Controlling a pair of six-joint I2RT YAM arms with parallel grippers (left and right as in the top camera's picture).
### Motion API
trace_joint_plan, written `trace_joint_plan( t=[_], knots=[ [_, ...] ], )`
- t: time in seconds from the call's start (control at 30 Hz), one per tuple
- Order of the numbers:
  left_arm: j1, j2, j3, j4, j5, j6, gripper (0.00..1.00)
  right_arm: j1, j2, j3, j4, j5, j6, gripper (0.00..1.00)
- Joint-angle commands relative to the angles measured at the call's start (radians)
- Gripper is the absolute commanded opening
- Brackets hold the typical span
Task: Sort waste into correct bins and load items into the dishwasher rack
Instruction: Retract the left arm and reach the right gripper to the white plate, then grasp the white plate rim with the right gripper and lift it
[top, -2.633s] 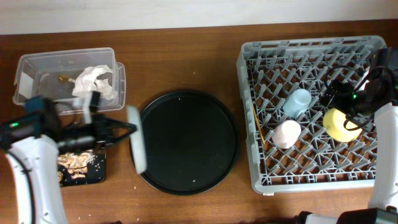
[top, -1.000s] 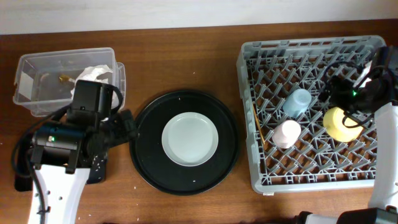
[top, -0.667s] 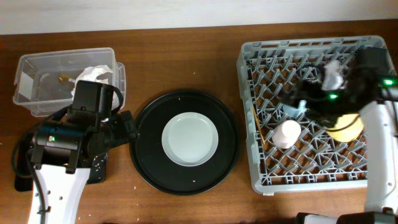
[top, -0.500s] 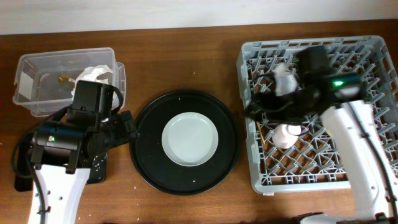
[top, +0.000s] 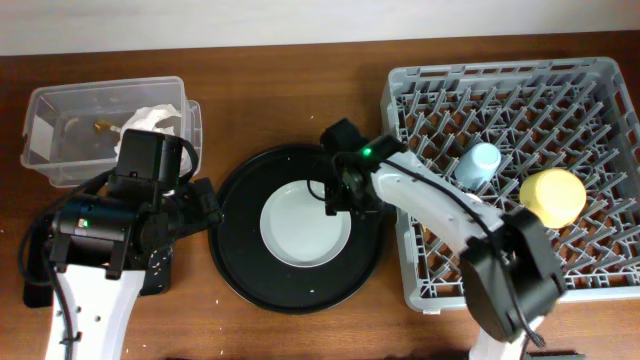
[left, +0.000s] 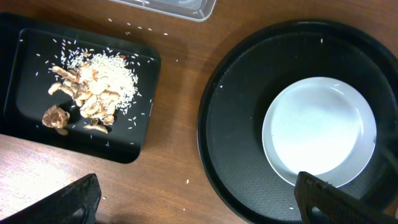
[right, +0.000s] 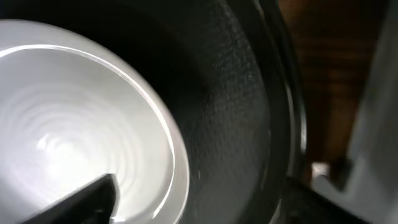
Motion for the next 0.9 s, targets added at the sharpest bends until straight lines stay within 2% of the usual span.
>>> trace_joint_plan(
  t=[0.0,0.1,0.17,0.33,0.43,0.53,0.73,0.87],
  knots=[
    [0.007,-0.006,0.006,-0.001,-0.014,-0.002,0.99,0.004,0.083,-0.006,0.02,0.017,-0.016,0.72],
    [0.007,-0.006,0.006,-0.001,-0.014,-0.002,0.99,0.004,0.132,-0.006,0.052,0.01,-0.017,0.66],
    [0.007,-0.006,0.006,-0.001,-0.014,-0.002,0.99,0.004,0.149,-0.006,0.069,-0.002,-0.02,0.58],
    [0.007,-0.006,0.006,-0.001,-0.014,-0.002,0.99,0.004,0.174,-0.007,0.088,-0.054,-0.019,0.3],
    [0.007,-0.006,0.006,-0.001,-0.014,-0.002,0.99,0.004,0.174,-0.007,0.081,-0.057,-0.019,0.2],
    [0.007,-0.006,0.006,-0.001,-0.014,-0.002,0.99,0.002,0.169,-0.004,0.068,-0.087,-0.019,0.04],
    [0.007,-0.006,0.006,-0.001,-0.014,-0.002,0.99,0.002,0.079,0.117,-0.091,-0.062,-0.027,0.04],
    [0.007,-0.006,0.006,-0.001,-0.014,-0.002,0.99,-0.01,-0.042,0.295,-0.298,0.125,-0.026,0.04]
  ],
)
